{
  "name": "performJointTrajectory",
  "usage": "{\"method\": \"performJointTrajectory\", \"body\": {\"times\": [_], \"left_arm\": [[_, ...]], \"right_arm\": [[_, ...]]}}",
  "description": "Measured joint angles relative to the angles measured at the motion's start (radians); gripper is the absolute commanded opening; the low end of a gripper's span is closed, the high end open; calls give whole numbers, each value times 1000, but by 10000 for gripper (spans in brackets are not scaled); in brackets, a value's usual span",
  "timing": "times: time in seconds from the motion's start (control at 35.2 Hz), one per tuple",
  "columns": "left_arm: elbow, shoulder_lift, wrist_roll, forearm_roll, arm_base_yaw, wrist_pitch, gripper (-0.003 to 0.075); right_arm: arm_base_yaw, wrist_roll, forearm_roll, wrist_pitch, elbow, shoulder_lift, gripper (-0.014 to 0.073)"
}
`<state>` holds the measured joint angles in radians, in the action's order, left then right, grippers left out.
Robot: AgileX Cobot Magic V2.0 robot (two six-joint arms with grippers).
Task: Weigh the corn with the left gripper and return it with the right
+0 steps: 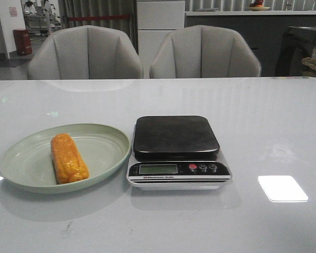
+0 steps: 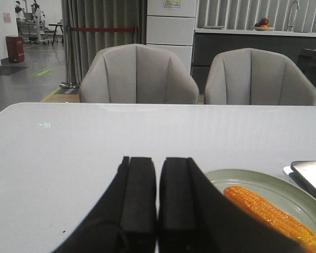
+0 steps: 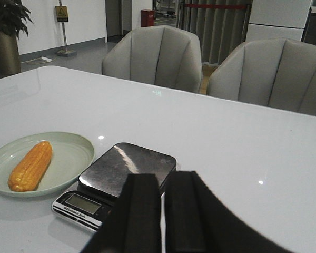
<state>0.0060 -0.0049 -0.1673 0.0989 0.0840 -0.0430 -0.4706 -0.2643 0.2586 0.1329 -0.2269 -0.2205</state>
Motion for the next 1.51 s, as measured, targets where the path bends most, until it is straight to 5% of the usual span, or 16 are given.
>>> {"method": "performJointTrajectory", "body": {"times": [0.94, 1.34, 1.51], "left_arm": [[0, 0, 0, -1, 0, 1, 114], [0, 0, 0, -1, 0, 1, 114], [0, 0, 0, -1, 0, 1, 114]], "right_arm": [[13, 0, 0, -6, 10, 0, 197], [341, 225, -242, -66, 74, 2, 197], [391, 238, -259, -104, 159, 55, 197]]}}
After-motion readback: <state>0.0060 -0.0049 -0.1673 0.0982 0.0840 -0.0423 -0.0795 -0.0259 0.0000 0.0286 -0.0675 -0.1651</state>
